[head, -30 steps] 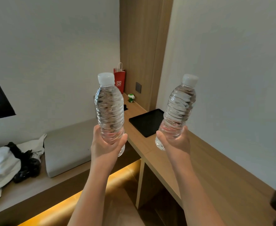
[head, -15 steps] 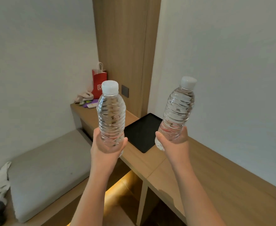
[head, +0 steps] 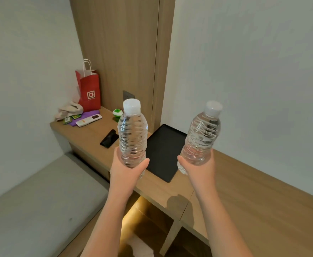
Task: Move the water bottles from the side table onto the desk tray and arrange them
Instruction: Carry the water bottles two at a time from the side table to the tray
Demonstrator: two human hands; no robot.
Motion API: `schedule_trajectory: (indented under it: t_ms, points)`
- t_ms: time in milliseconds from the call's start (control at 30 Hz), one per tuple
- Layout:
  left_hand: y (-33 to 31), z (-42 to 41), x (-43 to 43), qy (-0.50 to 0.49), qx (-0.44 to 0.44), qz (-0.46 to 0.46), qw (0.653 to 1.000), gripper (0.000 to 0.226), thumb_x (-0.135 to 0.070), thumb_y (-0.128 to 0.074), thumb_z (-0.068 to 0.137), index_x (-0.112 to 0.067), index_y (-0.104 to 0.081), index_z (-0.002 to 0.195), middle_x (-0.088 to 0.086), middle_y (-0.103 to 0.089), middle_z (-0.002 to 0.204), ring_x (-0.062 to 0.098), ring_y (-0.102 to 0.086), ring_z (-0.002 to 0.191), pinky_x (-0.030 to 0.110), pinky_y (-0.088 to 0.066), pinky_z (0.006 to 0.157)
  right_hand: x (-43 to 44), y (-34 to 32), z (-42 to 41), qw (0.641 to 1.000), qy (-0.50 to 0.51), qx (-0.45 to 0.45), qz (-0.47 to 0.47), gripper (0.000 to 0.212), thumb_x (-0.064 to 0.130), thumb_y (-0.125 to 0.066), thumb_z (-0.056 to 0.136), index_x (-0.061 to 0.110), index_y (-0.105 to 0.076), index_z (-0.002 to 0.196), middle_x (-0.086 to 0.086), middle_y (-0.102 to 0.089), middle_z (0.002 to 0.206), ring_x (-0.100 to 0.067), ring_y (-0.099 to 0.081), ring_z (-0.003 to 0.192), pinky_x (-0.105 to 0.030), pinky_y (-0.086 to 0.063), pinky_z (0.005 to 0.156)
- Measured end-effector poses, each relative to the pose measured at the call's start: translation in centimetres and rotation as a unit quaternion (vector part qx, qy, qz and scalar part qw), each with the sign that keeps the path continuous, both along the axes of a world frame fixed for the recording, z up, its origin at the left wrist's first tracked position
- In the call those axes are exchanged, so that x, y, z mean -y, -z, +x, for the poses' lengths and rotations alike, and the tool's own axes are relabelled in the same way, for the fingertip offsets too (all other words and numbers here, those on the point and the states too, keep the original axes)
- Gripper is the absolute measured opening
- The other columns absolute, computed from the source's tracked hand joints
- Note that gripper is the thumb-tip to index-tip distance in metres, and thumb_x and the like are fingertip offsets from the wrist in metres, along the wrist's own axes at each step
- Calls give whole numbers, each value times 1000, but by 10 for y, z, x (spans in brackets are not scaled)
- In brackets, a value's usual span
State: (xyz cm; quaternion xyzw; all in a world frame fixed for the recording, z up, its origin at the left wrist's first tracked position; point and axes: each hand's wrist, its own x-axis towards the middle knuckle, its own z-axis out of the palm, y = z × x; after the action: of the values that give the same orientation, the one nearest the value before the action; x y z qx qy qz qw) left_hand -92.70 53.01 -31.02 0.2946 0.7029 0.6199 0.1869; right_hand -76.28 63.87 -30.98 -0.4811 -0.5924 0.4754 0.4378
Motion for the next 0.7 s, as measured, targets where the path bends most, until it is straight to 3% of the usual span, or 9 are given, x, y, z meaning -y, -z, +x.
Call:
schedule_trajectory:
  t_ms: [67, 167, 400, 567, 700]
  points:
    - [7, -9, -13, 10, 1, -18, 1000, 85, -32, -85, 67, -30, -38, 138, -18, -56, 115, 0, -57, 98, 8, -41, 70, -12, 8, -9, 1000, 7, 11, -4, 61, 25, -89, 65, 55, -48, 99, 29, -63, 93, 18, -59, 85, -8, -42, 64]
    - [17, -25, -36, 43, 2, -34, 998, 84, -32, -84, 69, -28, -38, 139, -10, -57, 122, 10, -58, 108, 21, -49, 81, -35, 21, -24, 1000, 17, 22, -9, 60, 25, -88, 65, 53, -48, 99, 25, -62, 95, 13, -61, 84, -10, -42, 64]
    - [33, -68, -105, 98, 20, -56, 993, 78, -22, -83, 71, -27, -43, 137, -8, -60, 122, 10, -59, 110, 30, -50, 91, -101, 51, -69, 999, 19, 20, -16, 59, 15, -86, 67, 39, -48, 106, 22, -63, 95, 18, -59, 82, -5, -42, 62]
    - [60, -85, -149, 118, 55, -69, 989, 73, -19, -84, 70, -36, -43, 128, -20, -58, 115, 0, -58, 103, 15, -47, 79, -144, 68, -93, 999, 1, 32, -37, 66, 17, -86, 69, 33, -47, 120, 20, -62, 105, 6, -60, 93, -11, -43, 72]
    - [86, -95, -170, 156, 71, -99, 980, 73, -14, -83, 69, -31, -46, 129, -11, -62, 118, 7, -60, 108, 26, -49, 90, -156, 88, -101, 996, 11, 58, -60, 66, 18, -86, 69, 33, -47, 120, 19, -62, 106, 3, -60, 96, -10, -43, 72]
